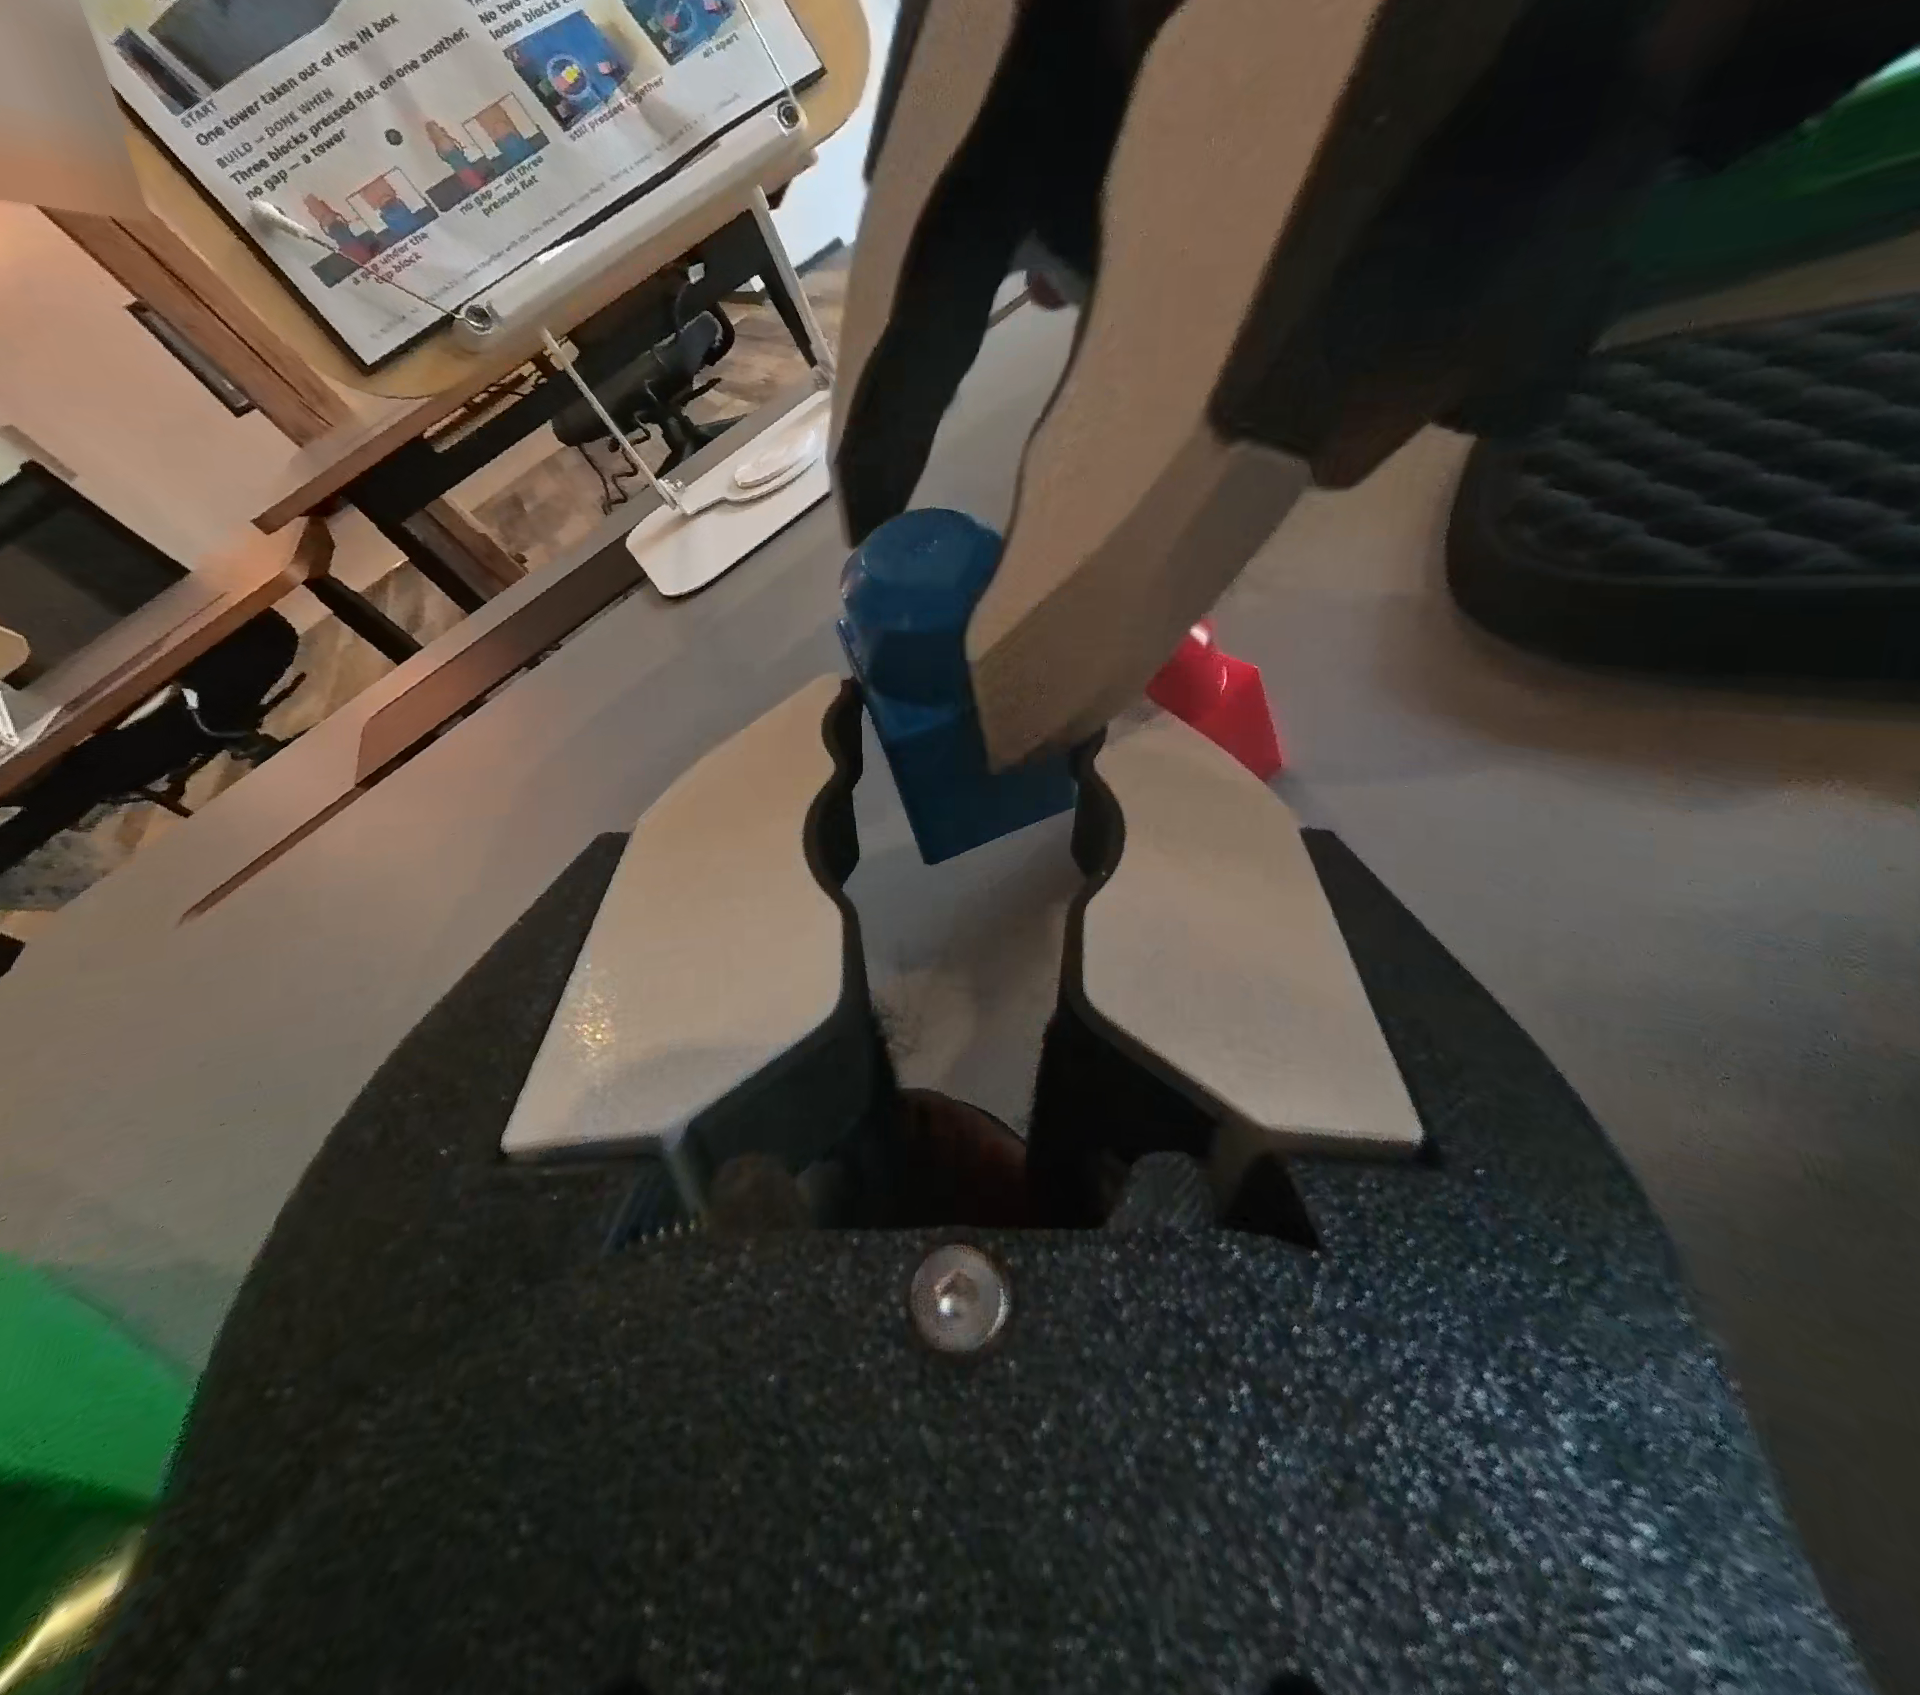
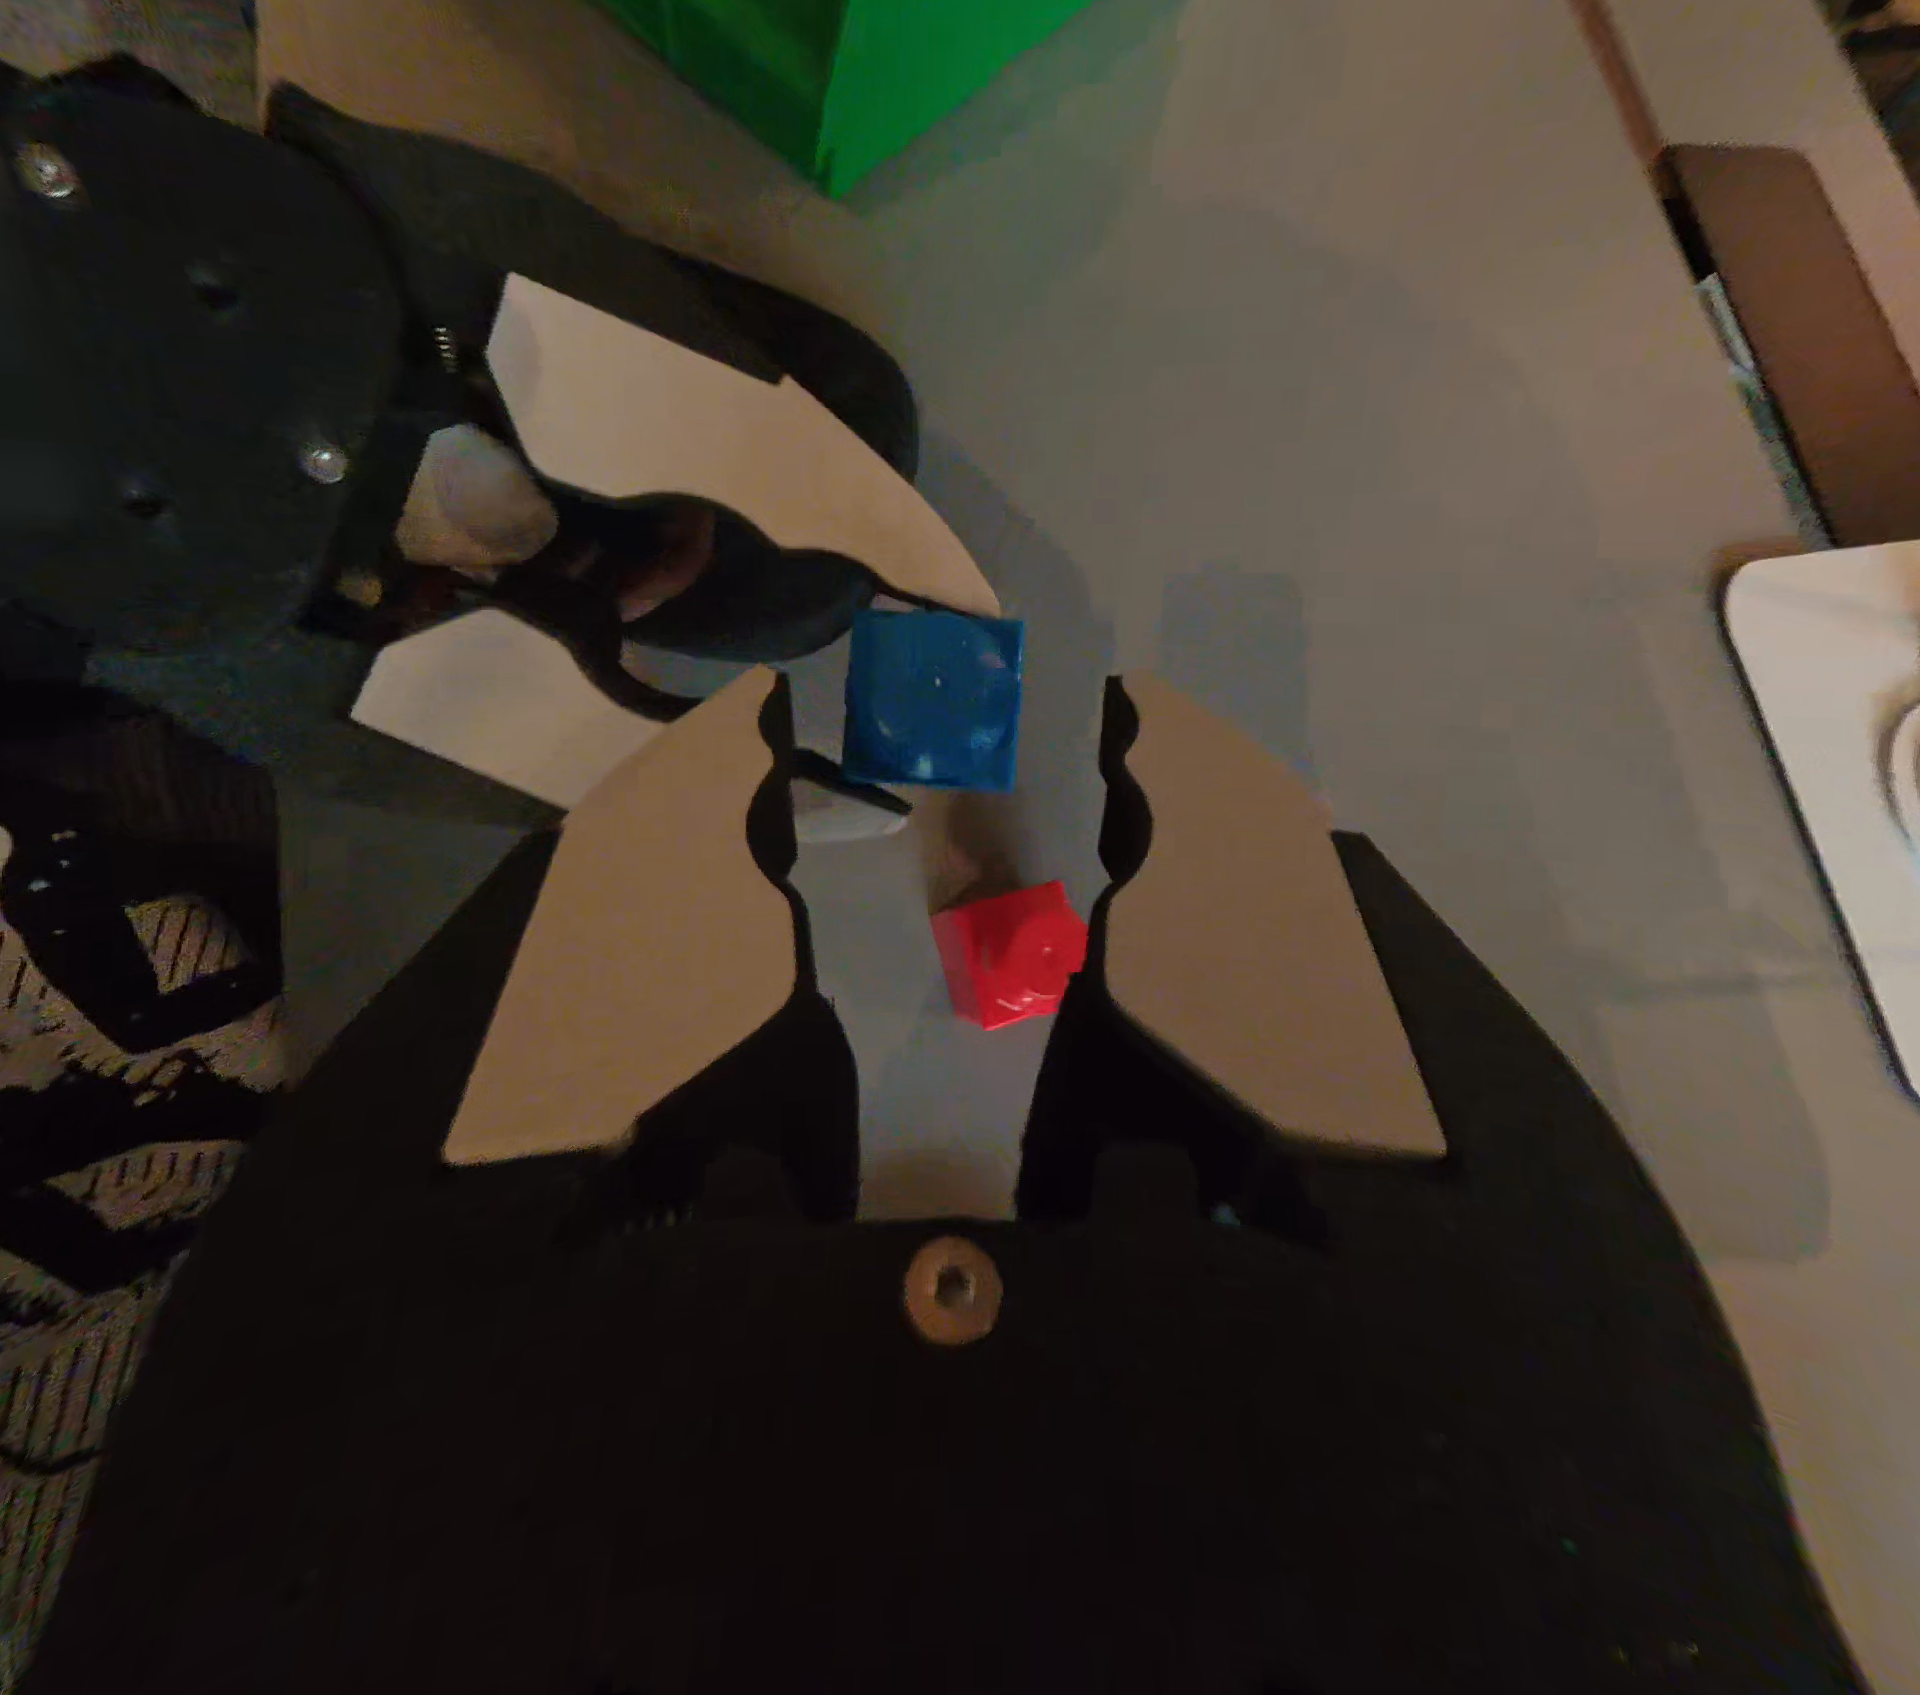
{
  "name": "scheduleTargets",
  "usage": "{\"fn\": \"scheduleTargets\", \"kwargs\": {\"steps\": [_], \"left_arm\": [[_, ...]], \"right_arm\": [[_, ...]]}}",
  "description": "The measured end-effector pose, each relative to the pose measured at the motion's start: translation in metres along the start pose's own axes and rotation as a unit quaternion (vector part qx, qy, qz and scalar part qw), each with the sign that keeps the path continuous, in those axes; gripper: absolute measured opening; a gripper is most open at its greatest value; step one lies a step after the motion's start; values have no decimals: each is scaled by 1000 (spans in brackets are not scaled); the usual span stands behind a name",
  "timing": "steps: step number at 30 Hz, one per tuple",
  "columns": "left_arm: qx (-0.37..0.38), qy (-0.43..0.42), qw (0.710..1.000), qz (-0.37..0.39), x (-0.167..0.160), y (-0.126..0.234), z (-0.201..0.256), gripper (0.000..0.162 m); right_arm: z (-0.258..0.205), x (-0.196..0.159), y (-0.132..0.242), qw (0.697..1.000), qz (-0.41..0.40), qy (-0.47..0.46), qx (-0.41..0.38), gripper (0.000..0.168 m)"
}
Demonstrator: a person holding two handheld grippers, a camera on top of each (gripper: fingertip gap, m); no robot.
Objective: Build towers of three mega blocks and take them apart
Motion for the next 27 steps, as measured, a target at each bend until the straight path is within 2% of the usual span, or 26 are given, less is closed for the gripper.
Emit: {"fn": "scheduleTargets", "kwargs": {"steps": [2,3,7,11,13,16,19,23,27], "left_arm": [[3,-8,1000,1,0,0,1,38],[3,-12,1000,1,0,1,2,38],[-10,-21,1000,15,1,1,3,40],[-110,2,993,35,3,6,1,59],[-173,16,984,47,1,6,-6,61],[-294,34,952,72,-3,8,-9,63],[-390,61,917,65,-12,6,-6,72],[-430,92,896,66,-17,-2,-6,78],[-433,110,891,82,-16,-3,-9,78]], "right_arm": [[-2,0,-6,999,-30,13,10,46],[-3,-1,-8,999,-45,26,17,35],[-3,0,-5,995,-66,74,27,34],[6,3,16,984,-56,150,74,34],[12,2,27,976,-61,179,109,34],[23,-4,36,964,-78,202,151,34],[31,-14,29,961,-105,185,176,34],[33,-31,18,955,-122,180,200,34],[40,-39,12,956,-128,164,207,34]]}}
Point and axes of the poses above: each gripper's, where its closed fingertips meet, y back along the fingers, x out of its top, z = x × y across the jaws, the point moved 4 cm from there along y, back along the fingers, and after that the axes turned 3 degrees about -x, right-handed, at the moved point
